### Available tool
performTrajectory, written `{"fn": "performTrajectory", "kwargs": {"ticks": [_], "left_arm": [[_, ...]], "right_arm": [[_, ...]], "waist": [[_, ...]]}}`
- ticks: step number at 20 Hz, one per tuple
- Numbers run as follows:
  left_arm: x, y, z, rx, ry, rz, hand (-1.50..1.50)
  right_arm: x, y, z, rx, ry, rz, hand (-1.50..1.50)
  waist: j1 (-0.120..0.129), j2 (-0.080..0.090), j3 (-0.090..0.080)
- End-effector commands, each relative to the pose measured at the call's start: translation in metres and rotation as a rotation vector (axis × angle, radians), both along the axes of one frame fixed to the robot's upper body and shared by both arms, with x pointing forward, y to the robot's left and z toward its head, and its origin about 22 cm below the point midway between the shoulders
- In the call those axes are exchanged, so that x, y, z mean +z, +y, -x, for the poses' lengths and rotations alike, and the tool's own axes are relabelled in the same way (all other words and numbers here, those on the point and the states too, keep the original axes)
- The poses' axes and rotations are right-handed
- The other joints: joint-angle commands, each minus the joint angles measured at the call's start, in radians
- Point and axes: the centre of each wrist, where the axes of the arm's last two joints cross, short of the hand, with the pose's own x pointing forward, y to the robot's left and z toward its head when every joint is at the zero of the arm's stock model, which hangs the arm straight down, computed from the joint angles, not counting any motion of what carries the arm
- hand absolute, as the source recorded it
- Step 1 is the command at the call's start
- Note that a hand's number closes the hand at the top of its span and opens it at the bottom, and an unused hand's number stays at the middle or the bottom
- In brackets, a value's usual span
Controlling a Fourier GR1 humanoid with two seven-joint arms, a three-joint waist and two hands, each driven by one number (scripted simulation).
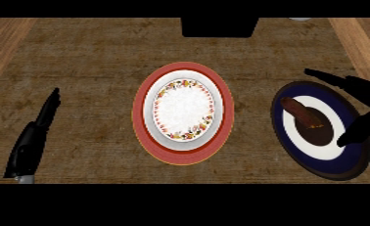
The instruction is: Pick the sweet potato from the plate and place it in the plate
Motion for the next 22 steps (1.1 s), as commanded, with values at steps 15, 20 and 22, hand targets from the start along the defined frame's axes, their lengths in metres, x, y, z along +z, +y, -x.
{"fn": "performTrajectory", "kwargs": {"ticks": [15,20,22], "left_arm": [[0.017,-0.001,0.003,0.007,-0.001,0.013,0.00],[-0.003,0.010,0.001,0.008,-0.008,0.017,0.00],[0.013,0.004,0.004,-0.014,0.000,0.008,0.00]], "right_arm": [[-0.071,0.017,-0.007,0.077,0.094,0.079,-1.50],[-0.093,0.019,-0.007,0.090,0.119,0.081,-1.50],[-0.072,0.017,-0.027,0.084,0.112,0.078,-1.50]], "waist": [[-0.008,-0.003,0.000],[-0.008,-0.001,0.000],[-0.003,-0.001,0.000]]}}
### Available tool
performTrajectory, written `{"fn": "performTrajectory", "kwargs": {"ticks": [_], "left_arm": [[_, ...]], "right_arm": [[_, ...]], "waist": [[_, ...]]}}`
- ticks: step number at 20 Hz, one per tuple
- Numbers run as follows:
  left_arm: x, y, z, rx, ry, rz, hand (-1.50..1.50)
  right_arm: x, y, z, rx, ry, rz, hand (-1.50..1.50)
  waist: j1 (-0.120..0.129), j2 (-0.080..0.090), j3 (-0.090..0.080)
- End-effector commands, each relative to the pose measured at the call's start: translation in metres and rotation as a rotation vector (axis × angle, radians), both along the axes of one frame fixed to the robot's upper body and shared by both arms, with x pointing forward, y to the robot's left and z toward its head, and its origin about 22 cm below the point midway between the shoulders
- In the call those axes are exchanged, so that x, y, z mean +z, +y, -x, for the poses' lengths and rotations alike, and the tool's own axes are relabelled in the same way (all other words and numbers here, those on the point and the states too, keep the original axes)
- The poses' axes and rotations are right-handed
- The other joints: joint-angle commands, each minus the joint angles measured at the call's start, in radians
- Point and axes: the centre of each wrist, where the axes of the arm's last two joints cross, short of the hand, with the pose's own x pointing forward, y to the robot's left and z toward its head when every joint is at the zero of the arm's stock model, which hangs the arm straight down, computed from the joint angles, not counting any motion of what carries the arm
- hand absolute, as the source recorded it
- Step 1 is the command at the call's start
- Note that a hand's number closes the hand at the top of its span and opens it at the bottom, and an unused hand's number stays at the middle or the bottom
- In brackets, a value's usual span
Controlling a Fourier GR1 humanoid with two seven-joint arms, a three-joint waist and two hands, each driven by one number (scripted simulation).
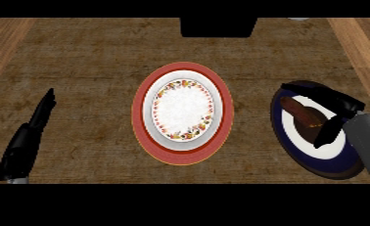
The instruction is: Pick the sweet potato from the plate and place it in the plate
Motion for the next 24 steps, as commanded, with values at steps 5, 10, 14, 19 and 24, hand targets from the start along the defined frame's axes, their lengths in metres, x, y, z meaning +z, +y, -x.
{"fn": "performTrajectory", "kwargs": {"ticks": [5,10,14,19,24], "left_arm": [[-0.006,-0.025,0.019,0.006,0.001,-0.004,0.00],[0.000,0.010,-0.005,0.006,0.009,-0.005,0.00],[0.007,-0.009,-0.013,-0.042,-0.009,-0.019,0.00],[0.009,-0.023,-0.028,-0.097,-0.033,0.001,0.00],[0.008,-0.016,-0.030,-0.077,-0.034,0.002,0.00]], "right_arm": [[-0.013,0.025,-0.014,0.022,-0.014,-0.096,1.50],[-0.022,-0.001,-0.002,0.038,-0.056,-0.075,1.50],[0.024,0.028,-0.054,0.112,-0.176,0.061,1.50],[0.063,0.059,-0.086,0.175,-0.290,0.201,1.50],[0.068,0.053,-0.090,0.106,-0.508,0.129,1.50]], "waist": [[0.003,-0.002,0.000],[0.000,0.000,0.000],[0.052,0.017,0.003],[0.113,0.045,0.005],[0.087,0.040,0.005]]}}
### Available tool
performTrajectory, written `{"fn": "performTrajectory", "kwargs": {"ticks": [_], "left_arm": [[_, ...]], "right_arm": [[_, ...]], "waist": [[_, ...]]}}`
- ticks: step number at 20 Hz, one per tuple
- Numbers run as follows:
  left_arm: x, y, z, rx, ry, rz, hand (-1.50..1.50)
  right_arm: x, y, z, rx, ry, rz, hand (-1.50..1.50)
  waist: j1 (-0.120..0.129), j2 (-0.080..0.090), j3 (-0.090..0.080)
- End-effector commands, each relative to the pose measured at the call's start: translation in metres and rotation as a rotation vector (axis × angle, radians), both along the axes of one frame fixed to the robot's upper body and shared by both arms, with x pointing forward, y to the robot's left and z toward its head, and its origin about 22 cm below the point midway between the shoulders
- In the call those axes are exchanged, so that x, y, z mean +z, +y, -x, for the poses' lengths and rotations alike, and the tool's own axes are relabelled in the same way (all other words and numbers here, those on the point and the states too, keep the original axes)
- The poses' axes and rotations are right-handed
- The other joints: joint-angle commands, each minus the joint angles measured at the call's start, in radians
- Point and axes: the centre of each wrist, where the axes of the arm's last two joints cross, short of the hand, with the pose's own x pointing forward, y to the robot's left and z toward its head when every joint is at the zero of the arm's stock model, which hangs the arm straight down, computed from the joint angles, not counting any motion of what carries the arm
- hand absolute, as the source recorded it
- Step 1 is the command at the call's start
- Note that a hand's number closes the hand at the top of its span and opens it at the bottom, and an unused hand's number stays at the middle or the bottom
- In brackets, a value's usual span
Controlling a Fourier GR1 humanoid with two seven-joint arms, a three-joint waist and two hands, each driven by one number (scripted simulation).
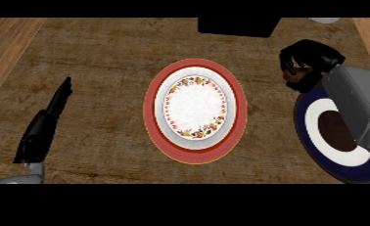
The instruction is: Pick the sweet potato from the plate and place it in the plate
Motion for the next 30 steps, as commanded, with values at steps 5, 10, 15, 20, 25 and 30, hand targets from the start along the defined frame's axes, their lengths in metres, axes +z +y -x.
{"fn": "performTrajectory", "kwargs": {"ticks": [5,10,15,20,25,30], "left_arm": [[0.008,0.002,0.000,0.002,-0.008,-0.005,0.00],[-0.010,0.014,0.016,0.044,0.011,-0.012,0.00],[-0.013,0.016,0.011,0.053,0.020,-0.012,0.00],[-0.012,0.005,0.018,0.072,0.025,-0.011,0.00],[-0.014,0.020,0.037,0.093,0.046,-0.010,0.00],[-0.006,0.018,0.027,0.113,0.037,-0.008,0.00]], "right_arm": [[0.043,-0.006,-0.018,-0.022,-0.263,-0.173,1.50],[0.057,-0.004,-0.023,0.069,-0.437,-0.341,1.50],[0.087,0.009,-0.034,0.284,-0.397,-0.538,1.50],[0.109,0.028,-0.041,0.431,-0.303,-0.585,1.50],[0.082,0.092,-0.042,0.493,-0.252,-0.635,1.50],[0.084,0.149,-0.034,0.527,-0.168,-0.652,1.50]], "waist": [[-0.011,-0.007,0.001],[-0.030,-0.016,-0.001],[-0.056,-0.025,-0.004],[-0.078,-0.037,-0.005],[-0.090,-0.045,-0.005],[-0.123,-0.054,-0.006]]}}
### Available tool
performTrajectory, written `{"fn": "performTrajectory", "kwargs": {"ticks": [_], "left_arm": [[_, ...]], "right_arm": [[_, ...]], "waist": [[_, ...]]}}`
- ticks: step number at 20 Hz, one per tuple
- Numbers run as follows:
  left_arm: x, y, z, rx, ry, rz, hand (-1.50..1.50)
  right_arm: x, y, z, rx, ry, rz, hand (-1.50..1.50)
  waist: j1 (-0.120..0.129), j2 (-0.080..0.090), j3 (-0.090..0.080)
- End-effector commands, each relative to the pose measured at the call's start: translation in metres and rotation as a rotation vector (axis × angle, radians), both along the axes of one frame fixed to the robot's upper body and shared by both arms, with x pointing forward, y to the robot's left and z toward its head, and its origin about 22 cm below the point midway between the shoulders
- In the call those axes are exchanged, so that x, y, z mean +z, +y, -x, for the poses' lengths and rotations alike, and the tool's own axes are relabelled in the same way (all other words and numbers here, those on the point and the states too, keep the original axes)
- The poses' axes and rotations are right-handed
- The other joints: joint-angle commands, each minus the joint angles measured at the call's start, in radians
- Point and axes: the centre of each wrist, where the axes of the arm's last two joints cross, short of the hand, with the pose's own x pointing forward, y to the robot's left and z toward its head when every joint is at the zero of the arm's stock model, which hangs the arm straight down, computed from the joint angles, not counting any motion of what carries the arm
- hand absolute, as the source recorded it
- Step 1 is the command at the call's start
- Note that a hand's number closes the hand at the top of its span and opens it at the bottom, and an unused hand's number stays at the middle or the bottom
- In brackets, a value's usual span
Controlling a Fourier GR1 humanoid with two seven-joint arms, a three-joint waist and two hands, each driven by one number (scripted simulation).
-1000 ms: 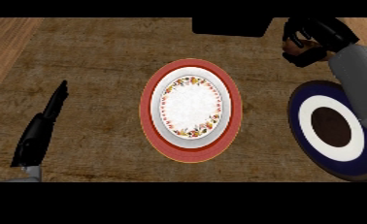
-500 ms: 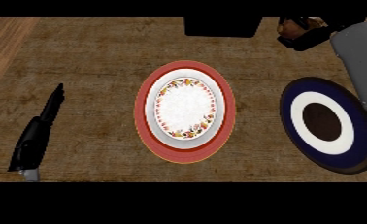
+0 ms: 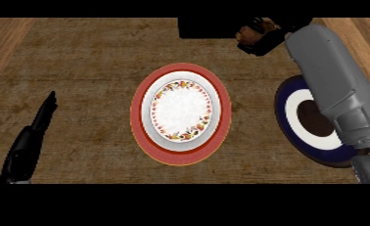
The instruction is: Pick the sweet potato from the plate and place it in the plate
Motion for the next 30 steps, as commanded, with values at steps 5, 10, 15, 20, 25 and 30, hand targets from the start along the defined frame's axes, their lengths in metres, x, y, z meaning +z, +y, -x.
{"fn": "performTrajectory", "kwargs": {"ticks": [5,10,15,20,25,30], "left_arm": [[-0.004,0.007,-0.001,0.006,0.013,0.002,0.00],[-0.013,-0.003,0.003,0.000,0.010,0.004,0.00],[-0.009,-0.010,0.009,-0.014,-0.008,0.011,0.00],[-0.004,-0.001,-0.010,-0.029,-0.007,0.011,0.00],[-0.010,-0.018,-0.009,-0.061,-0.009,-0.005,0.00],[-0.006,-0.010,-0.014,-0.030,-0.013,0.005,0.00]], "right_arm": [[-0.013,0.092,0.026,0.113,0.128,0.068,1.50],[-0.023,0.142,0.052,0.135,0.157,0.182,1.50],[-0.051,0.159,0.081,0.126,0.191,0.221,1.50],[-0.103,0.149,0.090,0.060,0.427,0.187,1.50],[-0.128,0.168,0.102,-0.031,0.409,0.265,-1.50],[-0.121,0.168,0.101,0.003,0.460,0.079,-1.50]], "waist": [[-0.010,0.001,0.000],[-0.003,0.003,0.000],[0.015,0.008,0.000],[0.033,0.014,0.000],[0.040,0.016,0.000],[0.030,0.015,0.001]]}}
